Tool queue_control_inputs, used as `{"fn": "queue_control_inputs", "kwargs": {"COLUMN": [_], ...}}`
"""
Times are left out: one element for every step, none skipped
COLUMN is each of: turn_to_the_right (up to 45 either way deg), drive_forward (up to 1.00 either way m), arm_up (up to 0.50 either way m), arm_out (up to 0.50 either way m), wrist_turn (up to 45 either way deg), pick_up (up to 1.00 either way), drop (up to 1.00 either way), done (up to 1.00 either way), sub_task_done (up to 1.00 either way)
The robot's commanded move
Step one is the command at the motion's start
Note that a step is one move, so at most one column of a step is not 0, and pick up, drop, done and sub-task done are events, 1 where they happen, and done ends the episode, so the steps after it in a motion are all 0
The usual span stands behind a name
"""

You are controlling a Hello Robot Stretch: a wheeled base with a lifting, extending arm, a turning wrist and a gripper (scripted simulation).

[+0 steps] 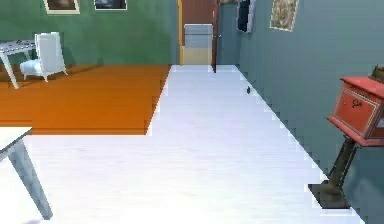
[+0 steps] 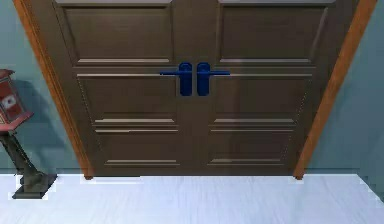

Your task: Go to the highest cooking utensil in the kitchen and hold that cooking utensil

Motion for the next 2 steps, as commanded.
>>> {"fn": "queue_control_inputs", "kwargs": {"turn_to_the_right": [0.0, -33.0], "drive_forward": [0.65, 0.0], "arm_up": [0.0, 0.0], "arm_out": [0.0, 0.0], "wrist_turn": [0.0, 0.0], "pick_up": [0.0, 0.0], "drop": [0.0, 0.0], "done": [0.0, 0.0], "sub_task_done": [0.0, 0.0]}}
